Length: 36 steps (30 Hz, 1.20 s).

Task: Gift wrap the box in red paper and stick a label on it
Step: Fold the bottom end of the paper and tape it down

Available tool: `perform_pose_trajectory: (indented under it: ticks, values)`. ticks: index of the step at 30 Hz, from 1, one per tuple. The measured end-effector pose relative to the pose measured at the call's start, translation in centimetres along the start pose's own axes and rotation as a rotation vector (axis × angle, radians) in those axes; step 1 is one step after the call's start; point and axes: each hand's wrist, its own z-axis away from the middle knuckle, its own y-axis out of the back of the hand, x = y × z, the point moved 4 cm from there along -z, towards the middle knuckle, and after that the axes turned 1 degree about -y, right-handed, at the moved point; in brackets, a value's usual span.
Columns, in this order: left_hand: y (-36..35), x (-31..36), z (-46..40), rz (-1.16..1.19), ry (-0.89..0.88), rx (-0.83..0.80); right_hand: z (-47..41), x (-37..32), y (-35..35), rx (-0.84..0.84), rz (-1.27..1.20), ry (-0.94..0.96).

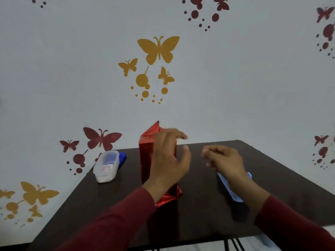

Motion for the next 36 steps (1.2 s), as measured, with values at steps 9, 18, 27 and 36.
perform_pose_trajectory:
  ticks: [9,18,27,36]
  values:
    - [-15.7,1.5,7.7,0.192,0.200,-0.708,0.0,6.1,10.2,0.296,0.597,-0.092]
    - [-20.2,1.3,10.1,0.225,0.260,-0.663,-1.8,9.2,10.2,0.033,-0.043,-0.626]
    - [-20.3,0.9,10.5,0.303,0.301,-0.672,-4.0,7.1,9.3,-0.155,-0.020,-0.689]
    - [-20.2,1.1,10.6,0.263,0.287,-0.687,-1.1,9.5,9.2,0.157,-0.323,-0.502]
